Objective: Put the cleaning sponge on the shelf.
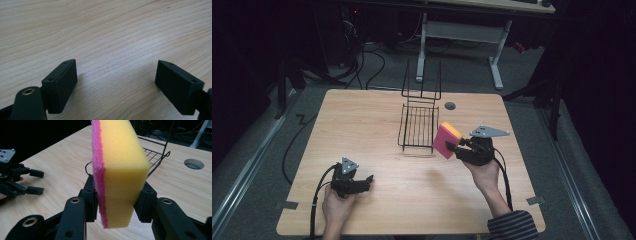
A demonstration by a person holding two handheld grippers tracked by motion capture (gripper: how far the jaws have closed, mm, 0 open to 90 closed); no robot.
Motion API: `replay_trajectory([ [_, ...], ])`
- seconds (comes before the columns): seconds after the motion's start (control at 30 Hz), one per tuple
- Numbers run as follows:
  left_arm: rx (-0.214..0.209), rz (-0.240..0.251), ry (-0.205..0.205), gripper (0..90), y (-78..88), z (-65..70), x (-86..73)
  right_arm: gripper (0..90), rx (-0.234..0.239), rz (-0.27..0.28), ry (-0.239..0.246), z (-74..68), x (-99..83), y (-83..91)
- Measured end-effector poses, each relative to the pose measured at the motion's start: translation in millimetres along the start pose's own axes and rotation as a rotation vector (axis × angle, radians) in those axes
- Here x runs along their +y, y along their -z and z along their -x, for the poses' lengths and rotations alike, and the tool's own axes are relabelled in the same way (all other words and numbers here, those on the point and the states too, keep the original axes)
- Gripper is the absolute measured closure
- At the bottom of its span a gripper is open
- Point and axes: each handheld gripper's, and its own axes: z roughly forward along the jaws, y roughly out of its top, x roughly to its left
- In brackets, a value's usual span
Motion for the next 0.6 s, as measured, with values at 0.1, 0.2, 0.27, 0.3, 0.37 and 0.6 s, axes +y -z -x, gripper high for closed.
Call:
replay_trajectory([
  [0.1, 0.0, 0.0, 0.0, 18.6, 0.0, 0.0, 0.0, 60.7, 0.0, -0.002, -0.002, -0.1, 3.1, -5.0],
  [0.2, 0.0, 0.0, 0.0, 18.6, 0.0, 0.0, 0.0, 60.7, -0.003, -0.004, 0.002, -0.2, 6.6, -10.0],
  [0.27, 0.0, 0.0, 0.0, 18.6, 0.0, 0.0, 0.0, 60.7, -0.005, -0.008, 0.006, -1.1, 9.2, -13.1],
  [0.3, 0.0, 0.0, 0.0, 18.6, 0.0, 0.0, 0.0, 60.7, -0.006, -0.011, 0.007, -1.7, 10.6, -14.6],
  [0.37, 0.0, 0.0, 0.0, 18.6, 0.0, 0.0, 0.0, 60.7, -0.008, -0.011, 0.012, -2.3, 14.3, -18.2],
  [0.6, 0.0, 0.0, 0.0, 18.6, 0.0, 0.0, 0.0, 60.7, -0.019, -0.015, 0.018, -2.3, 23.2, -28.0],
])
